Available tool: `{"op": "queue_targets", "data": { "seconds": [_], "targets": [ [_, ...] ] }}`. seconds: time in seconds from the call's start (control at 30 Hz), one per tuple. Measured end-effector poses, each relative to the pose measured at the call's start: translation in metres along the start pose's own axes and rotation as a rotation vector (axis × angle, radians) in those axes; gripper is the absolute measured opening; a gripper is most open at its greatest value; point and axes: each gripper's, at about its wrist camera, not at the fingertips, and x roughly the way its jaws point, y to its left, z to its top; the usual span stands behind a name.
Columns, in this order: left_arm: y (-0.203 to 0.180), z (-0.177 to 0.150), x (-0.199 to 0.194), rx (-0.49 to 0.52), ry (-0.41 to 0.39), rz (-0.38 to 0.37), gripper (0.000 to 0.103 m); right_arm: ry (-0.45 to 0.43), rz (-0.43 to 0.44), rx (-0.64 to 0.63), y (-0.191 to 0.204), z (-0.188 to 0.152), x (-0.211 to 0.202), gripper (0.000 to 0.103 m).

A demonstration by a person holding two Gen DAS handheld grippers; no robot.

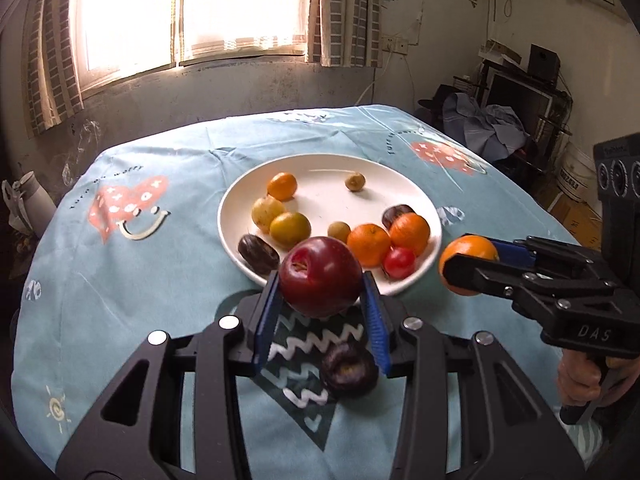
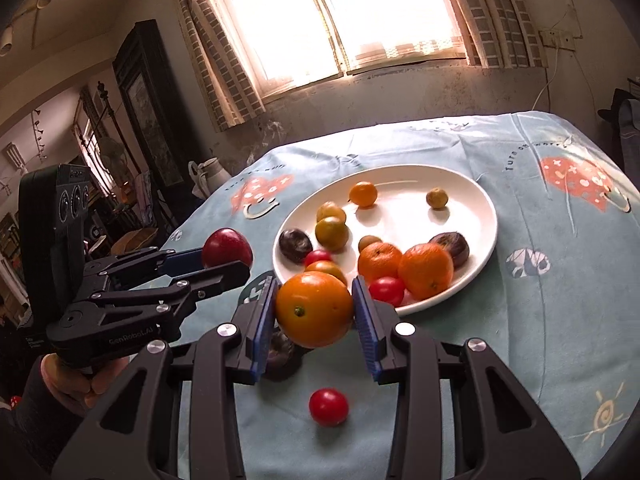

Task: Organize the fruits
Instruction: 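Place the orange and red plum on the white plate and open both tools, then grasp the last red tomato with the right tool while the left tool grasps a dark passion fruit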

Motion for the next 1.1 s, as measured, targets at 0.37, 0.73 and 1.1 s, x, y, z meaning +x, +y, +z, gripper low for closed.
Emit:
{"op": "queue_targets", "data": {
  "seconds": [0.37,0.73,1.1],
  "targets": [
    [0.018,0.055,0.094,-0.042,0.086,0.132,0.041,0.007,-0.139,0.007,-0.049,0.044,0.065,0.039],
    [0.013,0.038,0.027,-0.089,-0.011,0.189,0.097,-0.026,-0.126,0.017,-0.030,0.022,0.015,0.067],
    [0.027,-0.053,-0.018,-0.187,0.014,0.183,0.101,0.181,-0.159,-0.085,0.001,-0.043,0.012,0.068]
  ]
}}
